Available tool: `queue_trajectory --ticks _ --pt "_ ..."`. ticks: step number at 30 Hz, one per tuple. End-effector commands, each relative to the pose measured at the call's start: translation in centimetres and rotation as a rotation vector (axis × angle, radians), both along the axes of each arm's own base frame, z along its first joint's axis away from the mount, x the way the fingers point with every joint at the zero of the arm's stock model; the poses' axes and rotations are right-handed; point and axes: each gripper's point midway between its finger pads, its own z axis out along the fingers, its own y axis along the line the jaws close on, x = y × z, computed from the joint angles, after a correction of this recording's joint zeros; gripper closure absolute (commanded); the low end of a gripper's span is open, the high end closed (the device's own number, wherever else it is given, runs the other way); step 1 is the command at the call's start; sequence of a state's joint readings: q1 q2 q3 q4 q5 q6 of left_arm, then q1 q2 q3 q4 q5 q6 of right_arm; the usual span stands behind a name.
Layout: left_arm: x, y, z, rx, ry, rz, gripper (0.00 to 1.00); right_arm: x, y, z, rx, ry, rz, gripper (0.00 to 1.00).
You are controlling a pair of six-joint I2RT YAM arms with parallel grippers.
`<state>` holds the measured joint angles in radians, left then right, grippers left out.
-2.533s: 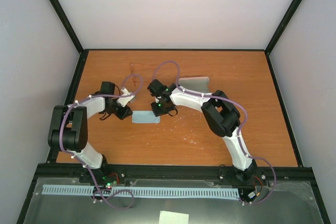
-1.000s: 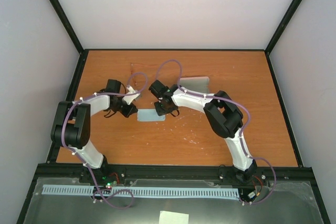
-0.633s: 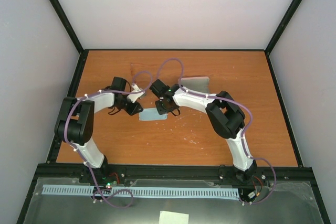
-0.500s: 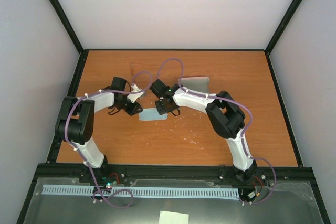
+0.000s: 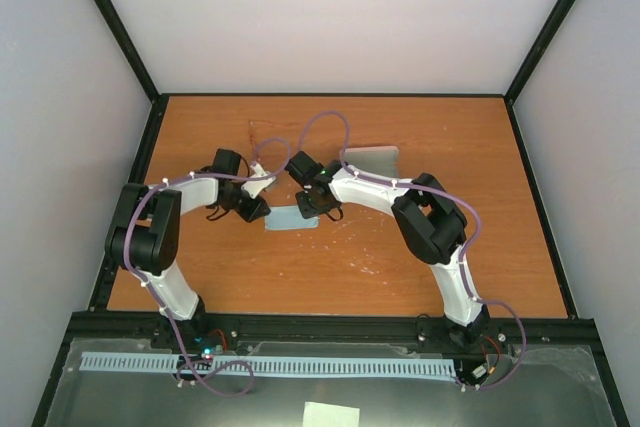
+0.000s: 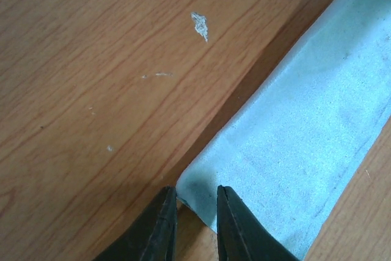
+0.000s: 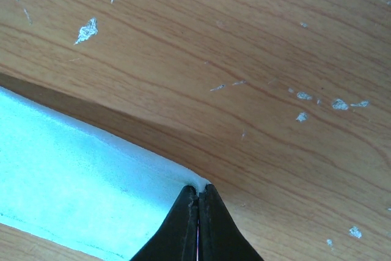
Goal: Organize the sunglasses
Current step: Pick up the glasses cleaning cloth from the center of the board.
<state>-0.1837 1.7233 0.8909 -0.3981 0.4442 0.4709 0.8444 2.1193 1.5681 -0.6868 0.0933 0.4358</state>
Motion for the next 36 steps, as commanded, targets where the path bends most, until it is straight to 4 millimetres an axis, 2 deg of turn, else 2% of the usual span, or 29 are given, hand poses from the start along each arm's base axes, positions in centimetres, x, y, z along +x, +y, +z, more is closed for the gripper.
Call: queue_trajectory --ticks 1,5,8,9,16,21,26,36 --pt "-0.8 -0.1 -0.9 0.015 0.011 -0.03 0.8 0.3 -0.1 0.5 0.016 -0.009 -0.02 0.97" --pt "-0.9 0.0 -1.2 0.02 0.013 -0.035 0.85 0.1 -0.2 0.4 0.015 -0.002 -0.02 0.97" --pt "-1.0 -0.3 -1.2 0.01 0.021 -0.041 0.99 0.1 -0.2 0.4 0.016 -0.003 -0.021 0.97" --pt "-1.1 -0.4 -1.2 0.003 0.025 -0.045 1.0 0.2 -0.2 0.4 0.014 -0.004 -0.022 0.97" --pt "-1.1 -1.0 -0.3 -0.038 0.031 -0.044 1.0 0.5 -0.1 0.8 0.019 -0.018 -0.029 0.97" --pt "0.3 -1.5 1.2 -0.059 -0.008 -0.03 1.0 0.9 -0.8 1.1 0.002 -0.036 -0.048 0.97" --pt "1.7 -2.3 2.4 -0.1 -0.022 -0.026 1.0 1.8 -1.4 2.4 0.01 -0.069 -0.078 0.97" --pt "2.4 -4.7 2.6 -0.117 -0.02 -0.065 1.0 3.0 -3.4 3.8 -0.018 -0.113 -0.118 0.97"
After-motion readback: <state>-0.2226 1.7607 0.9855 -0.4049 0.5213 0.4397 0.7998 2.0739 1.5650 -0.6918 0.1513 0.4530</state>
